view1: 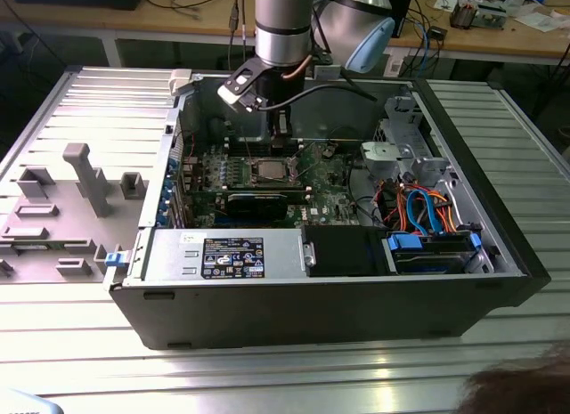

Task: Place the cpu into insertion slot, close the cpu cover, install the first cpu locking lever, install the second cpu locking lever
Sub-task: 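Close the cpu cover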

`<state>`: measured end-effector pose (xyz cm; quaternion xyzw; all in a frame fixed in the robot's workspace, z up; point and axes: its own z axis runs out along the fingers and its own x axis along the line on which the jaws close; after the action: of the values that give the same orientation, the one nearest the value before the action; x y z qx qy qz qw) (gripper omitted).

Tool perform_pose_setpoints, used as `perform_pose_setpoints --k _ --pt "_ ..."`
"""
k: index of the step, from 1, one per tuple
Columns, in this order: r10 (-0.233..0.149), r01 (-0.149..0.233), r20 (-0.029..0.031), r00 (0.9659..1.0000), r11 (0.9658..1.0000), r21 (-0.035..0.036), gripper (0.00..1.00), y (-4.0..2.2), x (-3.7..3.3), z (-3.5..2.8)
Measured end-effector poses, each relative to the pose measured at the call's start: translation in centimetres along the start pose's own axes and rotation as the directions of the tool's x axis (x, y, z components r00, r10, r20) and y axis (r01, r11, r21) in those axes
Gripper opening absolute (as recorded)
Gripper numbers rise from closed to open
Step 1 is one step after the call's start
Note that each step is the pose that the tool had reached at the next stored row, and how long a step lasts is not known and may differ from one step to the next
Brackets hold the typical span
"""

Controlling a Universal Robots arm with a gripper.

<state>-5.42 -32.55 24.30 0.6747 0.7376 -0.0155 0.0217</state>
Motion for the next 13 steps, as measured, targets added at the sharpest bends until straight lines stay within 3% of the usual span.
perform_pose_setpoints --k 13 --pt "0.0 0.0 -0.0001 1.0 1.0 -0.0001 0.11 0.0 -0.02 -0.35"
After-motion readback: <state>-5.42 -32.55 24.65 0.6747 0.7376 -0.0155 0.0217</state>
